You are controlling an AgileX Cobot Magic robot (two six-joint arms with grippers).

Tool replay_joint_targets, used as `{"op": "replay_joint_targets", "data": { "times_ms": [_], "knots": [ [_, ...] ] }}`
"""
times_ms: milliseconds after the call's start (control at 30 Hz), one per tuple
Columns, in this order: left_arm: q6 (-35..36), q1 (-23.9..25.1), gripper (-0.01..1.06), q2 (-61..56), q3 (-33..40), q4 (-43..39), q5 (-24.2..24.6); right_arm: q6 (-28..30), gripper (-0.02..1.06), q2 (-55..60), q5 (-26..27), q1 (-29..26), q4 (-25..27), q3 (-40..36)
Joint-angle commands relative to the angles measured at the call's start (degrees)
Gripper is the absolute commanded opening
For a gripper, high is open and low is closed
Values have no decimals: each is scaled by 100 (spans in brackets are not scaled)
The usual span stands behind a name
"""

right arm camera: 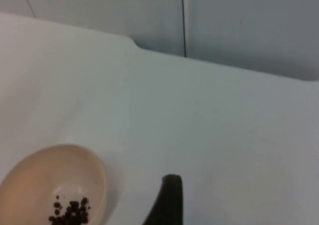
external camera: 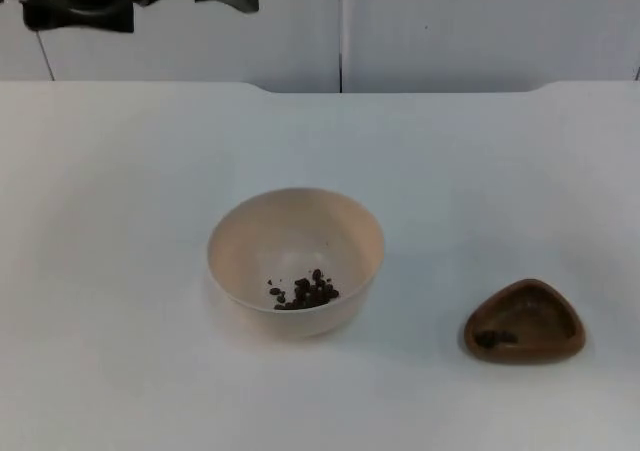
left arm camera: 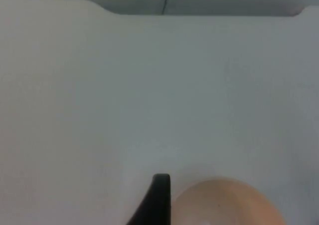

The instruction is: Pick up the bowl with the left hand and pour the coffee beans from the cup into the bowl with the right hand.

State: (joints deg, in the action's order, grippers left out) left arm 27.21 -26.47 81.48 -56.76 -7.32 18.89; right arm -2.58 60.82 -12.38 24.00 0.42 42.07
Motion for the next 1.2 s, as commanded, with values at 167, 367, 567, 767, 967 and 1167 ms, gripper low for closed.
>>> {"op": "replay_joint_targets", "data": {
  "times_ms": [167, 367, 567, 767, 967, 1167],
  "knots": [
    [-435, -152, 85, -433, 46, -18, 17, 120, 73, -920, -473, 2, -42, -22],
    [-820, -626, 85, -712, 46, -18, 73, 195, 73, -1288, -794, 2, -42, -22],
    [-1036, -847, 85, -1069, 46, -18, 552, 343, 73, -1836, -1306, 2, -42, -22],
    [-1036, -847, 85, -1691, 327, -31, 577, 515, 73, -2434, -1904, 2, -42, -22],
    [-1104, -847, 85, -2513, 871, -31, 596, 515, 73, -2933, -2518, 2, -42, -99],
    [-1198, -847, 85, -3535, 1371, -31, 662, 520, 73, -3401, -2909, 2, -42, -369]
  ]
}}
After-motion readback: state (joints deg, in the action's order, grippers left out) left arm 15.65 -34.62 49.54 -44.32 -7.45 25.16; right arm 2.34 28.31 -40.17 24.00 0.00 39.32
